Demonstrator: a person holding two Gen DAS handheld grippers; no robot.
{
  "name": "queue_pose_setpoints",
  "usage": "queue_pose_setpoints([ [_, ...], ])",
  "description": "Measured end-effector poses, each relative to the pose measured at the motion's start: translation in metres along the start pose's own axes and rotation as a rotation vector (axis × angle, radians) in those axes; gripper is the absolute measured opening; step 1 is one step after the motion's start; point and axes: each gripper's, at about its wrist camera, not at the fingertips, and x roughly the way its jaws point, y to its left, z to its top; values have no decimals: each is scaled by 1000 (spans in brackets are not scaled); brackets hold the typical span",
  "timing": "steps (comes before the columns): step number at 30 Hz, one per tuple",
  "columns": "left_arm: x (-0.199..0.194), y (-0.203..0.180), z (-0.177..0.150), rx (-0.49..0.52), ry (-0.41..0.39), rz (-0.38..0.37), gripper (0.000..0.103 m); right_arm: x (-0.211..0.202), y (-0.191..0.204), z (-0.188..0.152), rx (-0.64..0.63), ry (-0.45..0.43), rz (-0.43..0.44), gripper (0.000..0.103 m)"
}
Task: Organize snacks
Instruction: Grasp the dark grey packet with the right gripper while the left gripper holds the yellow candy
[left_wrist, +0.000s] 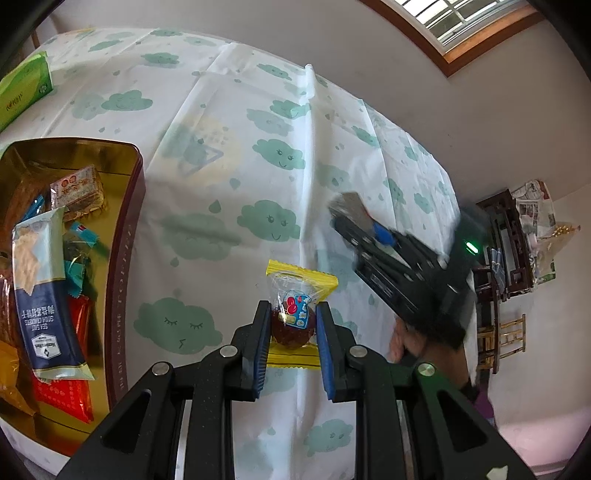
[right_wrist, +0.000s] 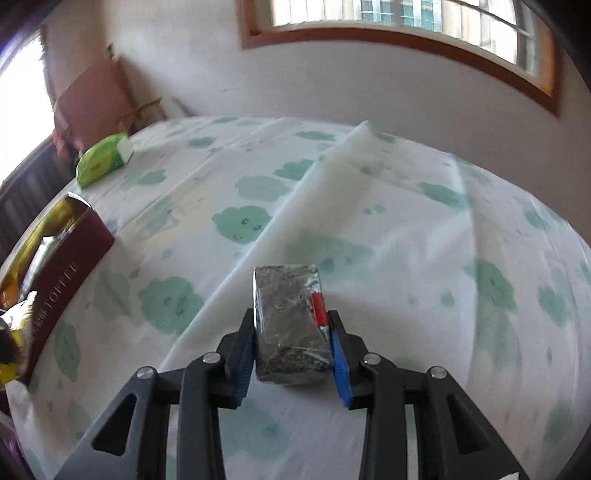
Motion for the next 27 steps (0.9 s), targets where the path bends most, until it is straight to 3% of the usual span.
queue_pose_setpoints([
  [6, -11, 0, -12, 47, -52, 54, 21, -64, 15, -46, 204, -128, -20, 36],
  [10, -24, 1, -24, 92, -102, 107, 21, -94, 41, -78, 236, -173, -72, 36],
  [19, -54, 11, -57, 173, -185, 204, 21, -109, 75, -120, 266, -167, -137, 36],
  [27, -78, 35, -76, 196, -236, 277, 21, -112, 91, -129, 258, -157, -173, 36],
])
